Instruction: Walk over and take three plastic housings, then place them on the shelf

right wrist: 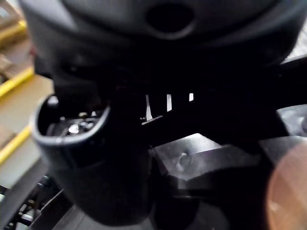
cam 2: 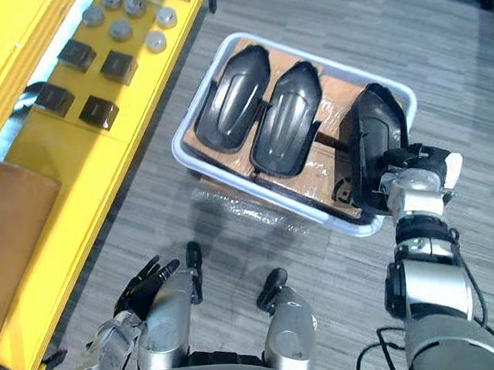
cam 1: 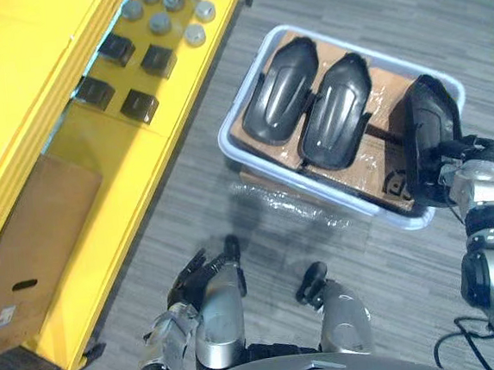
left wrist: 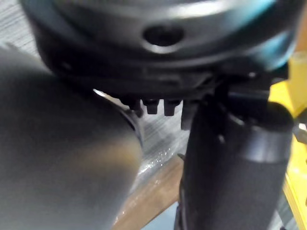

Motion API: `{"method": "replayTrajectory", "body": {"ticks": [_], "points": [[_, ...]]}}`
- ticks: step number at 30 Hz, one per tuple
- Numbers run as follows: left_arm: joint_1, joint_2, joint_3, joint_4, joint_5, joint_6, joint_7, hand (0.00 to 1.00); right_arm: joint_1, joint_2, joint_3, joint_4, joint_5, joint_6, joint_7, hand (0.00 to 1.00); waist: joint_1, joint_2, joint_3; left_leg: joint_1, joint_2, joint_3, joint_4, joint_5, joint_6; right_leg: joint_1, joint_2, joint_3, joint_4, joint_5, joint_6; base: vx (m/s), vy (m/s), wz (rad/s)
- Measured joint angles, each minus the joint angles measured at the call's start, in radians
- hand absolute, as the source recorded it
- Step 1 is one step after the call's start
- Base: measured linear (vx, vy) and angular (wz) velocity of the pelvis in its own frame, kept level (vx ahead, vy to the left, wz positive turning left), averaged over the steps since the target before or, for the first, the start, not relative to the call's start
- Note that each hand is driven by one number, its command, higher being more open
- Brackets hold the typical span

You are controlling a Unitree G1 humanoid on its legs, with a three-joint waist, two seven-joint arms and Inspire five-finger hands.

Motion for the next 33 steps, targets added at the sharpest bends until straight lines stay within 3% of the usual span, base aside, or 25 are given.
{"method": "replayTrajectory", "body": {"ticks": [7,13,18,20,25,33], "points": [[0.126,0.01,-0.049,-0.298,-0.046,0.027,0.011,1.0,0.067,0.0,-0.002,-0.157,-0.189,-0.096,-0.17,0.0,-0.036,-0.03,-0.178,0.098,-0.001,0.03,-0.116,0.021,-0.011,0.132,0.071,0.005,-0.253,0.111,0.014,0.11,-0.002,-0.11],[0.11,0.001,-0.072,-0.509,-0.046,0.085,0.0,1.0,0.145,0.05,0.005,-0.316,-0.322,-0.184,-0.181,0.0,-0.053,-0.035,-0.263,0.175,-0.01,0.054,-0.23,0.061,-0.018,0.171,0.092,0.026,-0.331,0.148,0.015,0.03,-0.009,-0.13],[0.015,-0.004,-0.154,-0.623,-0.047,0.161,-0.019,1.0,0.163,0.119,0.071,-0.329,-0.411,-0.255,-0.153,0.0,-0.074,-0.03,-0.295,0.214,-0.018,0.074,-0.299,0.087,-0.012,0.17,0.094,0.04,-0.337,0.155,0.014,-0.03,0.008,-0.11],[-0.065,-0.015,-0.202,-0.658,-0.076,0.184,-0.024,1.0,0.179,0.167,0.112,-0.34,-0.435,-0.314,-0.127,0.0,-0.084,-0.032,-0.306,0.229,-0.021,0.089,-0.32,0.096,-0.008,0.173,0.095,0.059,-0.36,0.174,0.013,-0.04,0.035,-0.21],[-0.186,-0.053,-0.276,-0.683,-0.12,0.19,-0.002,1.0,0.198,0.243,0.184,-0.364,-0.456,-0.423,-0.106,0.0,-0.111,-0.029,-0.321,0.252,-0.031,0.117,-0.323,0.098,-0.005,0.182,0.092,0.085,-0.37,0.188,0.015,-0.03,0.018,-0.18],[-0.234,-0.101,-0.338,-0.679,-0.122,0.19,0.126,1.0,0.247,0.318,0.297,-0.391,-0.463,-0.516,-0.082,0.0,-0.125,-0.025,-0.339,0.259,-0.032,0.136,-0.325,0.097,-0.005,0.182,0.097,0.114,-0.399,0.217,0.01,-0.03,0.006,-0.11]]}}
